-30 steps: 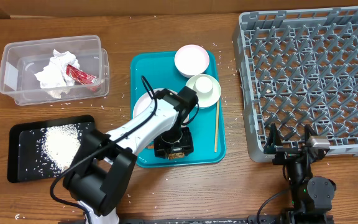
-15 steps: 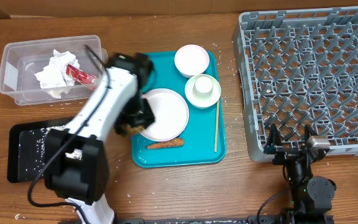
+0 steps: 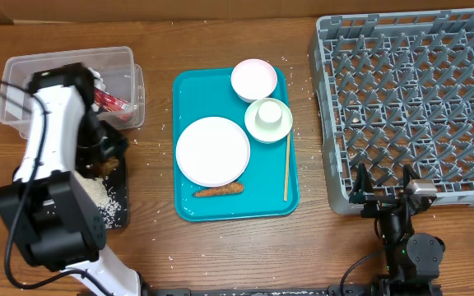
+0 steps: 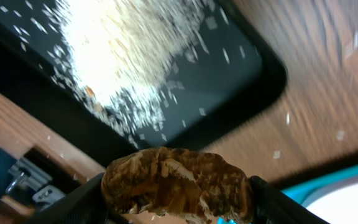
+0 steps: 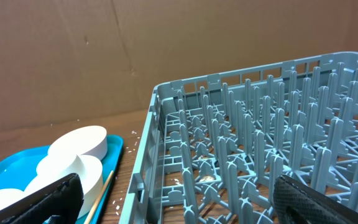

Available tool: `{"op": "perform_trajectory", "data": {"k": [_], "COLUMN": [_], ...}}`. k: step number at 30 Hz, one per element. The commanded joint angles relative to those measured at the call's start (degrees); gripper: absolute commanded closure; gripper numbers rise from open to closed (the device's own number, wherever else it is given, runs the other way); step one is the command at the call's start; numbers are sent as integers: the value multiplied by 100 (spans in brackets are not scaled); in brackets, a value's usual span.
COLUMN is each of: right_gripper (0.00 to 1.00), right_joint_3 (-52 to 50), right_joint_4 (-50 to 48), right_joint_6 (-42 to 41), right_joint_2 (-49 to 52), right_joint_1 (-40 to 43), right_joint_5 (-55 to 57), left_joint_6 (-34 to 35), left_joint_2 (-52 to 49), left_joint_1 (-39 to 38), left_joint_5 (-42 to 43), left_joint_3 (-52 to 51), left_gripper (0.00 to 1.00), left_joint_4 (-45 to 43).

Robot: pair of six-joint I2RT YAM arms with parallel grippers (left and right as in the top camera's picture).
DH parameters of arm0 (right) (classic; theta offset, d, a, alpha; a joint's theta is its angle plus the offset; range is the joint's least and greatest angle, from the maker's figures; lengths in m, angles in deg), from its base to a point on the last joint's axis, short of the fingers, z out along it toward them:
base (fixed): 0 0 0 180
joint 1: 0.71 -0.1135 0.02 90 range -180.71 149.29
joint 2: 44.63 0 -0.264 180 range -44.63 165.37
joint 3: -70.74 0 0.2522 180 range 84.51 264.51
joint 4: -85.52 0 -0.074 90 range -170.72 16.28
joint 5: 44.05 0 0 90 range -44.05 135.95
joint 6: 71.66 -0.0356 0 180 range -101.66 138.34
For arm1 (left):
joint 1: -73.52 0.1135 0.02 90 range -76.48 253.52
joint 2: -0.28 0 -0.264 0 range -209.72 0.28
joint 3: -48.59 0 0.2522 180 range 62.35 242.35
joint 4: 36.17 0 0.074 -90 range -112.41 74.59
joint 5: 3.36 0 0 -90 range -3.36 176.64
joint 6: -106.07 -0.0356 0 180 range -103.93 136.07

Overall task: Sort waste into correct bins and load items into the dishwasher
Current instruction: 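Carry the brown scrap left and release it onto the black tray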

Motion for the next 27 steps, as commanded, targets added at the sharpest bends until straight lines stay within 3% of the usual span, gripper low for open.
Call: {"op": "perform_trajectory", "data": {"k": [1, 17, 23, 27], "right_gripper": [0, 0, 0, 0], "right_joint_3": [-57, -57, -59, -59], "right_joint_4": [-35, -35, -35, -35], "right_joint_6": [37, 37, 37, 37], "right_joint_2": [-46, -46, -46, -46], "right_joint_1": [-31, -31, -31, -31], "right_joint_5": [55, 55, 55, 55], "left_joint_6": [-107, 157, 151, 146], "left_joint_2": [-46, -46, -46, -46], "left_joint_1": [439, 1270, 1303, 1292], "left_joint_5": [-87, -520, -514, -293], "left_joint_3": [-42, -872, -872, -870], "left_gripper": [29, 28, 0, 0], "left_joint_4": [-188, -885, -844, -774]}}
